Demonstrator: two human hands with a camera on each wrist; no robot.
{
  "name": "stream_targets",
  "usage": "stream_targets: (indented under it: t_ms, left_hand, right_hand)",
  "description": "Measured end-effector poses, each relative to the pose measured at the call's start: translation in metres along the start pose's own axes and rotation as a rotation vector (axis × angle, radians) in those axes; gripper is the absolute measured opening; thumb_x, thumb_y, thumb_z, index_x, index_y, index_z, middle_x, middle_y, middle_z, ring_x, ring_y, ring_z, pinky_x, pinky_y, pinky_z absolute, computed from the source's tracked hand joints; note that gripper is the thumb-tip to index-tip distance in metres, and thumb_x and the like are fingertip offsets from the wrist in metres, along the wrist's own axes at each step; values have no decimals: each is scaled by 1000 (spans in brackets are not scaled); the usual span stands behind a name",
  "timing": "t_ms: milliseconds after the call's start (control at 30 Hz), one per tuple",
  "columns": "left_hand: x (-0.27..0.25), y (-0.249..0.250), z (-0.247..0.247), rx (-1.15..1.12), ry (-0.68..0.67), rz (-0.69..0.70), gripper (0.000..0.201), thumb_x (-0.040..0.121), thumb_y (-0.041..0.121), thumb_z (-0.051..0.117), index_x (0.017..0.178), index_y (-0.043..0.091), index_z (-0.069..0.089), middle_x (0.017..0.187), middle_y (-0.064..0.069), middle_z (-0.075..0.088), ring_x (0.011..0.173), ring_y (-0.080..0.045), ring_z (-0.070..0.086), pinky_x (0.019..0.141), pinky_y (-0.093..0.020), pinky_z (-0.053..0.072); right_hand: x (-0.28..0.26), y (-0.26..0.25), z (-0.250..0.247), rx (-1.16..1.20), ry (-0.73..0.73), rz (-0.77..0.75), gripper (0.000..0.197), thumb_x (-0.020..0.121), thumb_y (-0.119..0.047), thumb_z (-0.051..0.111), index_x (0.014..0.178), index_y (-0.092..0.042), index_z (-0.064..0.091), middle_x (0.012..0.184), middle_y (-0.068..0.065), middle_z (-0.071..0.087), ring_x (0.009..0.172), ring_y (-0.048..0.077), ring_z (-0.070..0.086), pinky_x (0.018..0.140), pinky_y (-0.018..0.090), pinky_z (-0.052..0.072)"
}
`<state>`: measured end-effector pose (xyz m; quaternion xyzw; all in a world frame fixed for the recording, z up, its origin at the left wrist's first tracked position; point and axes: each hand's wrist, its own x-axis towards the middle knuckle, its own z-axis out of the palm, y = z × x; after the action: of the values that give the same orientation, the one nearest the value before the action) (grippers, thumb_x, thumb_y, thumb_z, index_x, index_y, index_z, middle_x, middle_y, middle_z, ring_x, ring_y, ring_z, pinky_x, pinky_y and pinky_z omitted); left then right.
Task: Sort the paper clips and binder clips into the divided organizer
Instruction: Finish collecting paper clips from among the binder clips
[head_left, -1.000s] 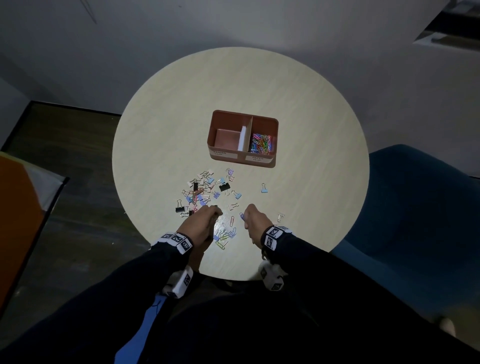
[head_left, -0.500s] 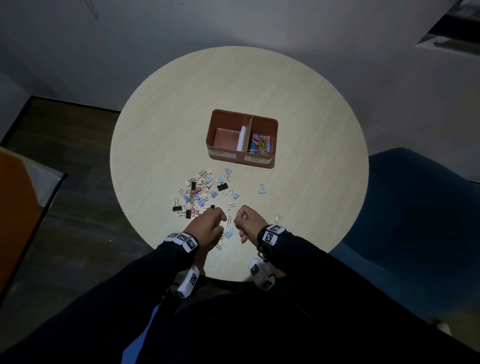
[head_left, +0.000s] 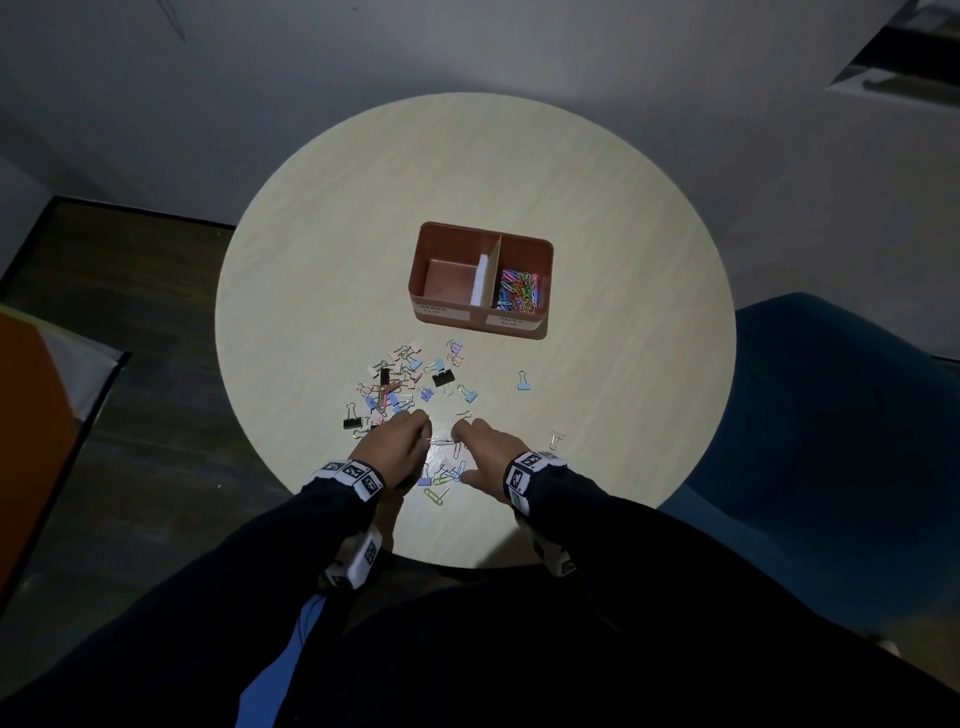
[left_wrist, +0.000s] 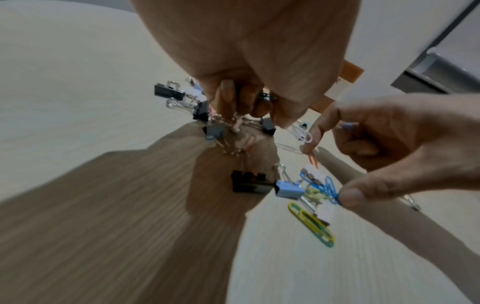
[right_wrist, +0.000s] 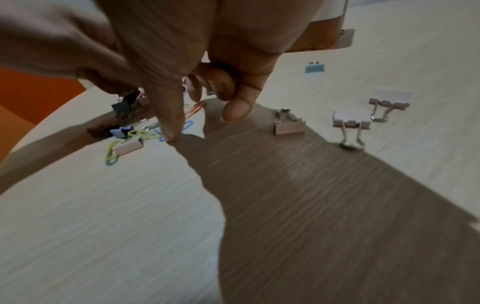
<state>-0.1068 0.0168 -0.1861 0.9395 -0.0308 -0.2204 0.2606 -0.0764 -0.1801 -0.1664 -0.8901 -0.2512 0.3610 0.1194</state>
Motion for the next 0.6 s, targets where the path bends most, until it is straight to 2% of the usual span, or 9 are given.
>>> stream_targets:
  t_ms: [100,300,400,500,600]
  left_hand:
    - [-6,2,-3,-80,48,-18,15,100,26,39,89,17,44,85,-4,54,73,-24,51,65,-36,42]
    - [-17,5,5,-249,63,-89,22,103,29,37,92,12,45,80,-6,56,73,-26,52,63,-35,36]
    - [-19,9,6,-330,40,-145,17,102,23,38,96,9,46,83,-8,64,76,-26,60,69,-38,45]
    - [-22,8,7,-447,21,-183,12,100,17,37,96,17,49,79,-3,68,76,-21,65,71,-37,51]
    - [-21,5,8,-541,12,-203,23,100,14,38,102,28,56,75,3,67,70,-17,64,65,-32,49]
  right_hand:
    - [4,-1,1,-42,-5,-29,49,88,-27,69,126,-18,40,119,10,48,94,35,59,73,35,43]
    - [2,-1,3,-44,-25,-67,24,95,-25,60,112,-12,49,113,11,50,91,33,58,68,31,35]
    - [0,-4,5,-54,-35,-61,13,98,-21,54,107,-12,51,112,12,49,82,31,53,67,32,34]
    - [-2,-3,9,-68,-30,-53,14,101,-22,49,107,-9,49,110,13,47,73,28,45,65,33,34]
    - [-6,0,10,-40,-19,-38,13,102,-19,46,108,-8,48,110,14,46,72,30,48,65,35,38]
